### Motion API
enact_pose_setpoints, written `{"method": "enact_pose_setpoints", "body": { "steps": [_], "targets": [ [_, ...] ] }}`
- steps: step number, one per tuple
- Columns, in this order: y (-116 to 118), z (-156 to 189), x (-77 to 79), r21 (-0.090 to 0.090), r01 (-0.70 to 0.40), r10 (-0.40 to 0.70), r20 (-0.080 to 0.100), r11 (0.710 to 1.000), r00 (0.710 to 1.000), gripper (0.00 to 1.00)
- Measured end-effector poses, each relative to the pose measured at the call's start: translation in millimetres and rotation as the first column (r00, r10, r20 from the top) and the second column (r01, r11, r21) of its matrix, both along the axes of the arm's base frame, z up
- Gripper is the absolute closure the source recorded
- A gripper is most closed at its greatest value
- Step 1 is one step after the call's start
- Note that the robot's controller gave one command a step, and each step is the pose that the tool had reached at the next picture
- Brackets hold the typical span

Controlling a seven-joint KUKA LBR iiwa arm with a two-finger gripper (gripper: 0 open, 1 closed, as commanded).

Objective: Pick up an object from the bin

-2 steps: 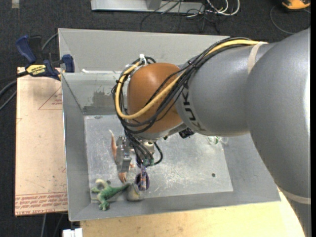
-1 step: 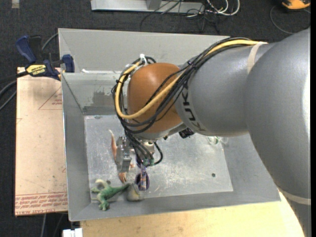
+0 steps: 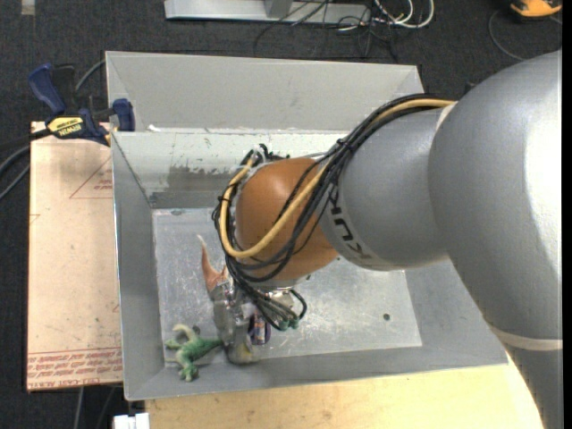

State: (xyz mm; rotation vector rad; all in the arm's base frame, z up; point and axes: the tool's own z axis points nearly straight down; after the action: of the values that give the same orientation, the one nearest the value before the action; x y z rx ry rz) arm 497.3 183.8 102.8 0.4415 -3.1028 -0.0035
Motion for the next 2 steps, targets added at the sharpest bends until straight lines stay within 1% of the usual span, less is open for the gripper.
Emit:
{"method": "enact_pose_setpoints", "body": {
  "steps": [1, 2],
  "targets": [
    [14.6, -26.7, -1.2, 0.004, -0.151, 0.151, 0.012, 0.989, 0.989, 0.0],
    [14.5, -26.8, -1.3, 0.004, -0.151, 0.151, 0.011, 0.989, 0.989, 0.0]
  ]
}}
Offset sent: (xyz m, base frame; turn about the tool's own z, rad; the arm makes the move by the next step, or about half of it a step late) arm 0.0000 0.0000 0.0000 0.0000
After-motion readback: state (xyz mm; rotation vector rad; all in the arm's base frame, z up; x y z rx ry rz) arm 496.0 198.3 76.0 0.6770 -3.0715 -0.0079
